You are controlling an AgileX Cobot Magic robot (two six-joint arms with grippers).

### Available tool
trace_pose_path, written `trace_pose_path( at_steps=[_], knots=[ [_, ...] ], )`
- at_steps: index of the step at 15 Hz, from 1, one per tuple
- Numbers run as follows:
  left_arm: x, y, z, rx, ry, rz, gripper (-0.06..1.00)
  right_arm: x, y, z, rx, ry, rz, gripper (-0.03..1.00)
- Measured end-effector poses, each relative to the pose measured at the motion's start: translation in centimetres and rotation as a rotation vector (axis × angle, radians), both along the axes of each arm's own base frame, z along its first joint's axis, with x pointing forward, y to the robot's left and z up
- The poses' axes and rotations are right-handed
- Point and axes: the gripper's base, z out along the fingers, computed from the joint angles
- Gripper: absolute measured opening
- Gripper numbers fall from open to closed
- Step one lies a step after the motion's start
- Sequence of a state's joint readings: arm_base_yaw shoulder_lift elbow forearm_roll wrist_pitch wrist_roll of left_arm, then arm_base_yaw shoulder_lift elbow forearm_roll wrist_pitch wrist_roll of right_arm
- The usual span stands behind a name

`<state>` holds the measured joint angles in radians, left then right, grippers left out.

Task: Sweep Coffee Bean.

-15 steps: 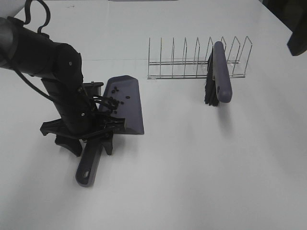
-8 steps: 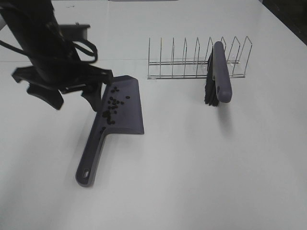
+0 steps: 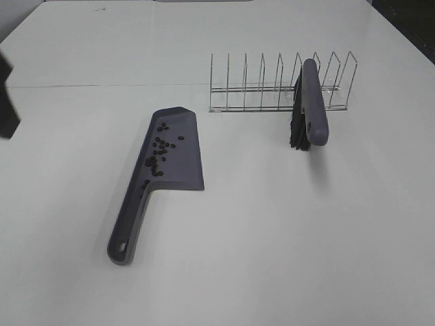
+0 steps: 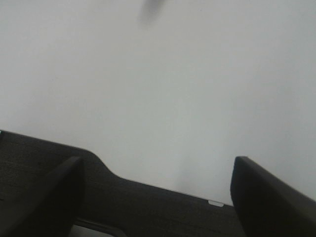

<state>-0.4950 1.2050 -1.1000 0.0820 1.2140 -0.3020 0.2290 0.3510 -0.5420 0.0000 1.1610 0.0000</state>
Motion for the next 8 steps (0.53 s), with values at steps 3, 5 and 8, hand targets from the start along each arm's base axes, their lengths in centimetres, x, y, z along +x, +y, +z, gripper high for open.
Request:
trace_pose_path(
  at_steps=[3,5,8],
  knots=[
    [-7.3,3.6,-3.1,-0.03,-0.036,-0.057,0.71,-1.0,0.0,-0.2,0.023,-0.154,0.055,0.71],
    [-10.9,5.2,-4.4,-0.114,-0.153,-0.089,0.71,-1.1,0.1,0.0,0.03,-0.172,0.059,0.71],
    [-15.0,7.0,-5.7,-0.228,-0.357,-0.145,0.71,-1.1,0.1,0.0,0.031,-0.174,0.059,0.71]
  ],
)
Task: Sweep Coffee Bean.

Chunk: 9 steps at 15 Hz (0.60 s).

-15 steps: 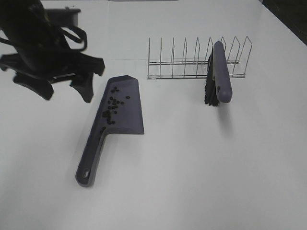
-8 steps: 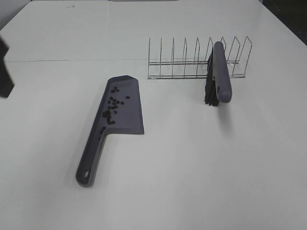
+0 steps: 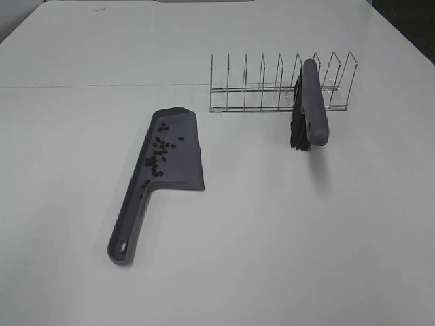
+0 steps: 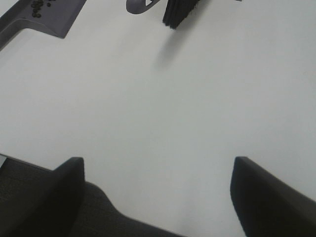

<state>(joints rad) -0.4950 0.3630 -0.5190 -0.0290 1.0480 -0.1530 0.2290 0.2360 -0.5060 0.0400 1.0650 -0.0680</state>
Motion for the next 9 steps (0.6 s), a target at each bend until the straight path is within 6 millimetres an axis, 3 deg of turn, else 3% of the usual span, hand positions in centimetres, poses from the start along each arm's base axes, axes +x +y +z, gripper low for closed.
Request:
trace_pose_path(
  at_steps=[4,9],
  knots=[
    [-2.9,1.5,0.3,-0.062,-0.206,-0.039,0.71,0.0,0.0,0.0,0.0,-0.001,0.0,0.71],
    [-3.4,1.9,0.4,-0.06,-0.249,-0.051,0.71,0.0,0.0,0.0,0.002,-0.003,0.0,0.71]
  ],
)
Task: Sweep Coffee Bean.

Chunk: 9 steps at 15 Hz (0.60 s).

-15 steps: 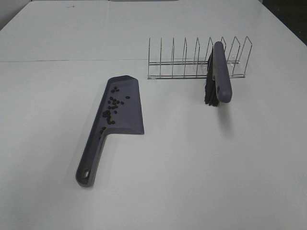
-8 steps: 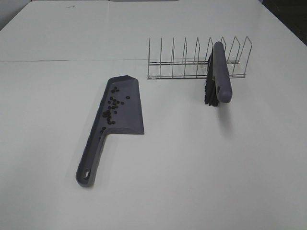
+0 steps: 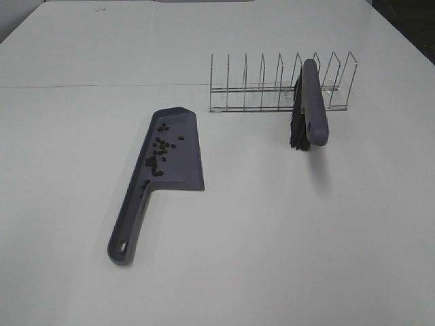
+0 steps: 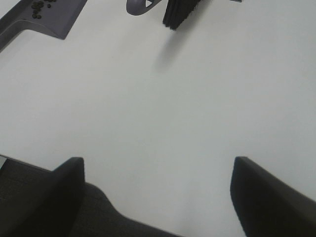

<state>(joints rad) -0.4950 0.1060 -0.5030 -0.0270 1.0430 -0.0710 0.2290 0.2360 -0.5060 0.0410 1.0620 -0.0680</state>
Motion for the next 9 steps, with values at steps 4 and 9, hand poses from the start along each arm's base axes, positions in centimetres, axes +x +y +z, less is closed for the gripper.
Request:
trace_pose_path(
  at_steps=[4,9],
  knots=[
    [0.0,0.0,0.0,0.002,-0.001,-0.002,0.71,0.0,0.0,0.0,0.0,0.0,0.0,0.71],
    [0.0,0.0,0.0,0.002,-0.001,-0.002,0.71,0.01,0.0,0.01,0.0,-0.001,0.0,0.71]
  ],
)
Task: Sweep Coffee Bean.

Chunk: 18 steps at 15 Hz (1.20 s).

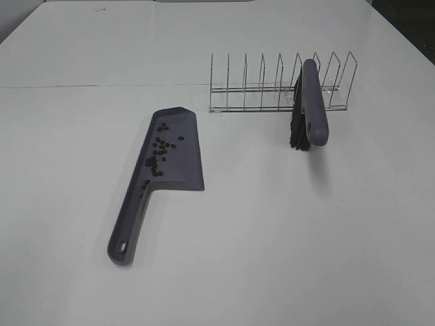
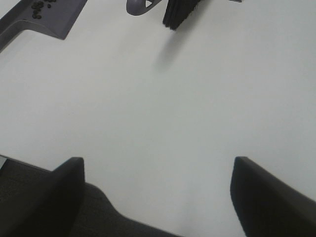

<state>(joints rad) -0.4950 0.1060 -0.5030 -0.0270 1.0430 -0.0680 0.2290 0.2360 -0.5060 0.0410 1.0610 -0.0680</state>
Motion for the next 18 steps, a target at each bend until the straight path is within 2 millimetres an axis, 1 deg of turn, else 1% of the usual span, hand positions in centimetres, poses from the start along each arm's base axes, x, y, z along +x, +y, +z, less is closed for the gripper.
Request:
trace_pose_path(
  at_steps=[2,4,6,8,10,18],
  knots=[
    [0.0,0.1,0.0,0.001,-0.001,0.06,0.71,0.0,-0.1,0.0,0.004,-0.003,-0.042,0.71],
    [0.1,0.2,0.0,0.0,-0.003,0.194,0.71,-0.5,-0.4,0.1,0.01,-0.035,-0.119,0.71],
    [-0.3,0.5,0.0,-0.007,-0.032,0.351,0.71,-1.5,-0.6,0.2,0.018,-0.103,-0.183,0.71],
    [-0.9,0.6,0.0,-0.018,-0.074,0.441,0.71,-2.8,-0.7,0.3,0.026,-0.189,-0.218,0.71],
    [-1.4,0.6,0.0,-0.025,-0.106,0.468,0.71,-3.6,-0.6,0.3,0.036,-0.238,-0.216,0.71],
    [-1.5,0.6,0.0,-0.025,-0.107,0.468,0.71,-3.6,-0.5,0.3,0.049,-0.236,-0.209,0.71]
  ],
)
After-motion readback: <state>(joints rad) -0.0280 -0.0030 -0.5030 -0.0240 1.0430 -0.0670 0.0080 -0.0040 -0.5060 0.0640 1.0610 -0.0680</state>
